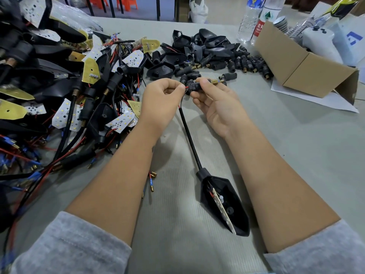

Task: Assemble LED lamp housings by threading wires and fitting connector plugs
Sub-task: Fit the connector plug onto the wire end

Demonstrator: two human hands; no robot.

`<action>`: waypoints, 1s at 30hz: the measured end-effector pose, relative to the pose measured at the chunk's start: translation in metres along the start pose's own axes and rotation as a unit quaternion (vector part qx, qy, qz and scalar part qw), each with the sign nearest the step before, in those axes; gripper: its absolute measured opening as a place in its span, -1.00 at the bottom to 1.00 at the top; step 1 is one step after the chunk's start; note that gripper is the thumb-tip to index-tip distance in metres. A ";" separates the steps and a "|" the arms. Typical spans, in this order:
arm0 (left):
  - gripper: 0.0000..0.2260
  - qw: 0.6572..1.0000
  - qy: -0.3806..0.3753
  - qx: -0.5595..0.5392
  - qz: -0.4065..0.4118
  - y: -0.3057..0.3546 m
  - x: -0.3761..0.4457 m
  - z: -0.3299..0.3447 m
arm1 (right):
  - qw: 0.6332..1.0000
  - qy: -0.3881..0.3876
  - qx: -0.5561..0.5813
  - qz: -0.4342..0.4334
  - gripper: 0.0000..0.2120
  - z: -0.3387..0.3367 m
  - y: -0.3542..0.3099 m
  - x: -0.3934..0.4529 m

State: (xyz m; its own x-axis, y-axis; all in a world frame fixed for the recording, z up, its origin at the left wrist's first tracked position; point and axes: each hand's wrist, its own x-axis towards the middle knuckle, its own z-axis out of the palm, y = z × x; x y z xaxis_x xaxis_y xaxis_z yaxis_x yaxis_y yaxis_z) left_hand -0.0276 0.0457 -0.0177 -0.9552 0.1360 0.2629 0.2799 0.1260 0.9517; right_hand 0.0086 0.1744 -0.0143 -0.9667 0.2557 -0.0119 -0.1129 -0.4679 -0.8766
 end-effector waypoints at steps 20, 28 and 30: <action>-0.86 1.000 -0.014 -0.006 -0.022 -0.001 0.001 0.000 | 0.999 0.033 0.039 0.003 -0.93 0.001 -0.001 0.001; -0.85 0.999 -0.036 0.027 0.023 -0.003 -0.001 0.002 | 0.999 0.013 -0.043 -0.006 -0.93 0.003 0.000 -0.002; -0.84 0.999 -0.038 0.012 0.021 -0.003 0.000 0.003 | 0.999 0.017 -0.032 -0.005 -0.91 0.004 -0.001 -0.002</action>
State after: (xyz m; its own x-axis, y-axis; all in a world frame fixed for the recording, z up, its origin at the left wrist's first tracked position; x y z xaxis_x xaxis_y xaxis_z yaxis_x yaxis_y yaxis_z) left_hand -0.0282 0.0480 -0.0215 -0.9324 0.2165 0.2893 0.3232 0.1415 0.9357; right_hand 0.0098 0.1714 -0.0112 -0.9571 0.2890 -0.0194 -0.1055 -0.4102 -0.9059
